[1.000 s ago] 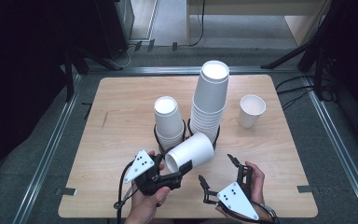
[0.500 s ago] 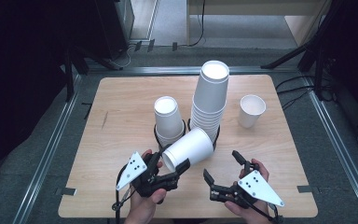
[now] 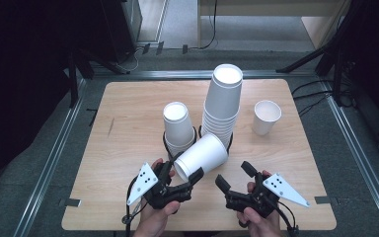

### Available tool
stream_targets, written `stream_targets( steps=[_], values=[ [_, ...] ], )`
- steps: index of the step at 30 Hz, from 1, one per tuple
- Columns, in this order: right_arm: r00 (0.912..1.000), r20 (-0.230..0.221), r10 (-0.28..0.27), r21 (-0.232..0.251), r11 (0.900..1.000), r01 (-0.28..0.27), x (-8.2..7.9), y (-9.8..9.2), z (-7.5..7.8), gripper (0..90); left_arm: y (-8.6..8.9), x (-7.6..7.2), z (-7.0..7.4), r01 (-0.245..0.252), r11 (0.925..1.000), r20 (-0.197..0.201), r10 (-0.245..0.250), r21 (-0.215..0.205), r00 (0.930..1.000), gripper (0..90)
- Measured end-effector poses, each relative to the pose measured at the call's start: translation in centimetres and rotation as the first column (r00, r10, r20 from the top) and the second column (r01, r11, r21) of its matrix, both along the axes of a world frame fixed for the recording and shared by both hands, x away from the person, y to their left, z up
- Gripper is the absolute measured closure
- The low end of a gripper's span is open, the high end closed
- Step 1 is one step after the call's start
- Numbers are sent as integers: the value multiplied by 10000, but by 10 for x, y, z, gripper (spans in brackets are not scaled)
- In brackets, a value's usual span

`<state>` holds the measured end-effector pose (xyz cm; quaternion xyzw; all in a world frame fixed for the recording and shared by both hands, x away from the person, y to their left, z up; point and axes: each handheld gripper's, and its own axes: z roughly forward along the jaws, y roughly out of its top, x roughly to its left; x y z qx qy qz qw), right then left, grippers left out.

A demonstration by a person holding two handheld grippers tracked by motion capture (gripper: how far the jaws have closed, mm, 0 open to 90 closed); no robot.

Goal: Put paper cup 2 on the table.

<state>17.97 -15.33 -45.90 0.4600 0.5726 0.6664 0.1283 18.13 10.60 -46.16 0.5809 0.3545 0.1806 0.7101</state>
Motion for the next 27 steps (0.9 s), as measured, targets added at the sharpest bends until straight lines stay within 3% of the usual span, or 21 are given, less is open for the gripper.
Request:
stream_targets(
  steps=[4, 6, 9, 12, 15, 20, 22, 24, 27],
  values=[
    [9947, -986, 277, 1022, 9946, -176, 3, -1, 0, 0, -5, -2, -3, -80, 9999, 244, 77, 121, 9997, 242],
    [9878, -1416, 641, 1685, 9849, -398, 4, -2, -1, 4, -8, -2, -4, -63, 9998, 246, 59, 184, 9997, 242],
    [9783, -1948, 707, 2395, 9706, -224, 5, -4, -2, 3, -13, -3, -7, -28, 9996, 226, 21, 271, 9997, 241],
    [9590, -2725, 780, 3248, 9457, 154, 9, -8, -5, 0, -18, -4, -11, 17, 9995, 192, -23, 306, 9998, 241],
    [9354, -3434, 841, 3785, 9239, 559, 11, -10, -9, 0, -24, -4, -13, 75, 9993, 203, -82, 362, 9998, 241],
    [9176, -3813, 1124, 4375, 8963, 720, 13, -13, -13, 0, -30, -5, -17, 79, 9983, 200, -90, 575, 9998, 241],
    [9137, -3883, 1200, 4498, 8900, 742, 13, -13, -13, 0, -32, -6, -19, 84, 9982, 160, -94, 589, 9998, 241],
    [9010, -4108, 1395, 4673, 8808, 766, 14, -12, -13, 0, -34, -6, -20, 80, 9982, 147, -89, 596, 9999, 241],
    [8922, -4235, 1566, 4867, 8700, 783, 16, -12, -16, 0, -38, -8, -21, 140, 9976, 151, -150, 672, 9998, 241]
  ],
)
